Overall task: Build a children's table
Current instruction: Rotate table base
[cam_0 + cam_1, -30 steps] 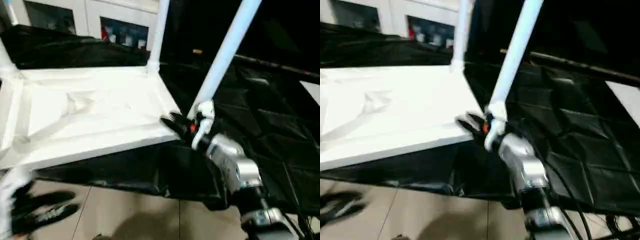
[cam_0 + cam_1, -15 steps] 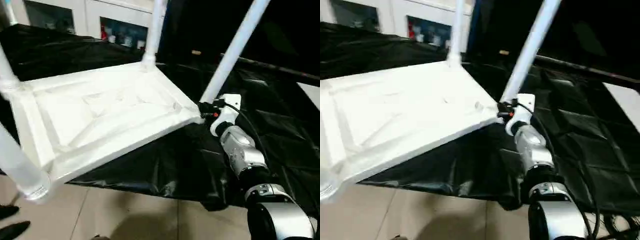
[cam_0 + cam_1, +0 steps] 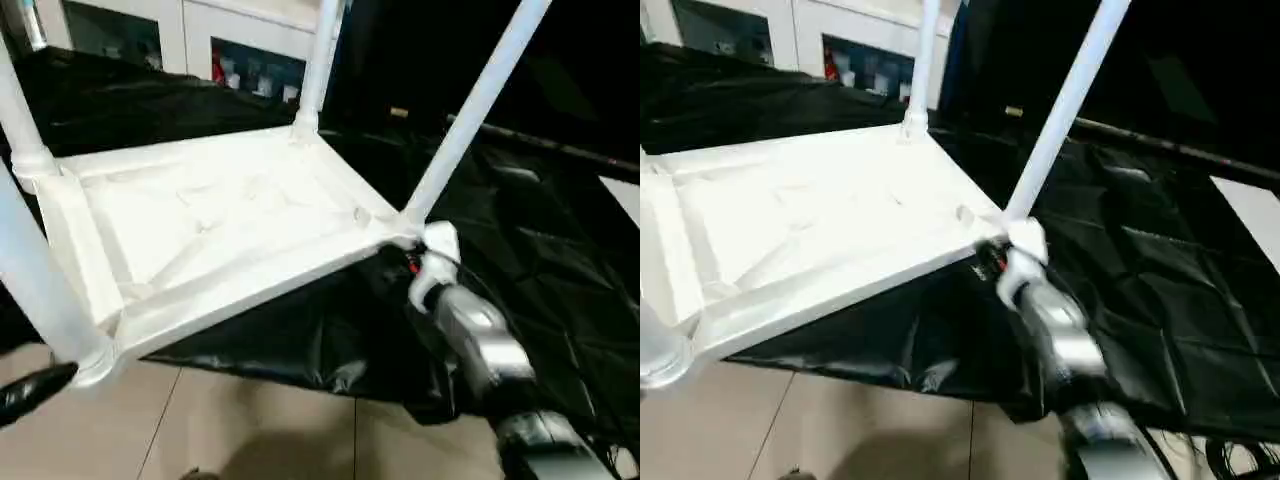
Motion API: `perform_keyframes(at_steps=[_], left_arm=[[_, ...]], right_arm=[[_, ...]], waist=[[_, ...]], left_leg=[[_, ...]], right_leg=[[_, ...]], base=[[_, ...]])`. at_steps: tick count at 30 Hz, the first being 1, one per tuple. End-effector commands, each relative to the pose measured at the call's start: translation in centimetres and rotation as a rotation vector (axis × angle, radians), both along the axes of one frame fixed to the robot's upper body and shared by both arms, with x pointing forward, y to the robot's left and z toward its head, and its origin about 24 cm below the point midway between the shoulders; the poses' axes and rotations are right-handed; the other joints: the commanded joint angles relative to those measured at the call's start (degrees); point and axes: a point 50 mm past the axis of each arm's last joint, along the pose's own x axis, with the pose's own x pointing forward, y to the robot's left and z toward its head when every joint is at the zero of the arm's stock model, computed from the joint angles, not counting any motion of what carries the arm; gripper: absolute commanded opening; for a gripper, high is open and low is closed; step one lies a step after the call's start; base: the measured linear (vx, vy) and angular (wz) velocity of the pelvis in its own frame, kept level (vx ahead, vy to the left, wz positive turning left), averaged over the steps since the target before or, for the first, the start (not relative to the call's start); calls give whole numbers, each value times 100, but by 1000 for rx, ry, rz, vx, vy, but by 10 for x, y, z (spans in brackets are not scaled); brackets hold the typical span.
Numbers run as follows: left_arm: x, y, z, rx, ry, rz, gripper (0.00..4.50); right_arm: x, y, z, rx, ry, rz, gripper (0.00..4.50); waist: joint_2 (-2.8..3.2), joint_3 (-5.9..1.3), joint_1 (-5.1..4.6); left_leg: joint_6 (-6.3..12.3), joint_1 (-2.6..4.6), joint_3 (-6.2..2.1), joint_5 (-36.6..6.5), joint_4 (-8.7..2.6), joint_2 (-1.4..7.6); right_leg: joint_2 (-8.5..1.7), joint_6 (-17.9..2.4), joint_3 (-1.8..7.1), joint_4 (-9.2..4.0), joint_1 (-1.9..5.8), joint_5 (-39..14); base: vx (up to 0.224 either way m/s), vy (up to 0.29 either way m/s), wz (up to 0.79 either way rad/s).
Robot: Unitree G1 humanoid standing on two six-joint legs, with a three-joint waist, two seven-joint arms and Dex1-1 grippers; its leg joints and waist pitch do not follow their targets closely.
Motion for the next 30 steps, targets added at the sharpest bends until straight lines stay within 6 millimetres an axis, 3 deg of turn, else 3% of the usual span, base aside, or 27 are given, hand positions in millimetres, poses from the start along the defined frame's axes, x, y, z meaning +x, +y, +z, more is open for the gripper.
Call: perform_keyframes(at_steps=[1, 3, 7, 11, 12, 14, 16, 21, 22, 24, 26, 27, 28, 29, 30], left_arm=[[5, -8, 2, -14, -18, -45, 449], [13, -21, 6, -77, -68, -79, 449], [31, -40, 1, -71, -100, -132, 449], [59, -55, -8, -59, -172, -137, 449], [75, -70, -11, -70, -206, -177, 449], [89, -86, -12, -99, -230, -222, 449], [95, -92, -12, -110, -236, -233, 449], [133, -136, -17, -117, -290, -345, 449], [142, -149, -18, -118, -308, -377, 449], [152, -166, -19, -126, -317, -427, 449], [157, -175, -20, -127, -316, -446, 449], [162, -182, -20, -120, -324, -457, 449], [169, -190, -21, -116, -325, -458, 449], [184, -205, -23, -91, -341, -444, 449], [186, -207, -24, -87, -343, -439, 449]], right_arm=[[1, -6, 5, -33, -13, 6, 0], [-4, -11, 0, -48, 6, 3, 0], [-13, -2, -2, -42, 35, 136, 0], [-12, 7, -1, -41, 51, 221, 0], [-7, 10, 1, -45, 51, 246, 0], [-4, 14, 3, -43, 50, 283, 0], [-4, 17, 5, -39, 47, 311, 0], [-3, 25, 14, -30, 25, 417, 0], [-2, 24, 16, -31, 21, 411, 0], [-1, 22, 17, -33, 11, 404, 0], [-1, 21, 18, -29, 7, 403, 0], [-2, 20, 19, -23, 4, 409, 0], [-3, 19, 19, -23, 1, 410, 0], [-6, 14, 20, -29, -4, 409, 0], [-6, 13, 20, -33, -6, 405, 0]], waist=[[247, -219, -12], [237, -218, -4], [232, -220, 7], [207, -249, 25], [213, -258, 35], [214, -251, 61], [207, -251, 68], [191, -278, 84], [233, -287, 102], [222, -295, 151], [206, -305, 149], [249, -316, 135], [242, -323, 125], [268, -311, 126], [287, -351, 165]], left_leg=[[-149, 43, 36, -1960, -417, -40], [-168, 80, 44, -1993, -403, -35], [-130, 77, 43, -1957, -396, -26], [-189, 58, 41, -1721, -388, -19], [-203, 65, 47, -1644, -368, -33], [-263, 106, 56, -1792, -355, -26], [-332, 50, 25, -1908, -358, -26], [-321, 64, 27, -1887, -327, -33], [-333, 65, 26, -1826, -322, -35], [-345, 95, 32, -1888, -310, -37], [-367, 30, 9, -1784, -327, -37], [-365, 23, 8, -1742, -326, -43], [-358, 3, 4, -1678, -320, -48], [-347, 9, 7, -1665, -325, -53], [-316, 89, 36, -1630, -272, -45]], right_leg=[[-299, -666, 262, -467, 174, -1477], [-290, -696, 259, -472, 135, -1524], [-282, -744, 253, -455, 140, -1391], [-312, -713, 254, -441, 175, -1285], [-317, -717, 259, -425, 170, -1220], [-329, -724, 255, -440, 118, -1416], [-346, -669, 249, -431, 158, -1682], [-360, -563, 255, -472, 145, -1862], [-365, -559, 262, -465, 145, -1823], [-379, -544, 257, -488, 129, -1943], [-383, -553, 242, -466, 189, -1856], [-373, -563, 238, -471, 196, -1726], [-371, -588, 234, -450, 219, -1641], [-363, -568, 236, -472, 209, -1664], [-361, -607, 242, -473, 170, -1442]], base=[[0, 0, 0], [0, 0, 0], [0, 0, 0], [0, 0, 0], [0, 0, 0], [0, 0, 0], [0, 0, 0], [0, 0, 0], [0, 0, 0], [0, 0, 0], [0, 0, 0], [0, 0, 0], [0, 0, 0], [0, 0, 0], [0, 0, 0]])
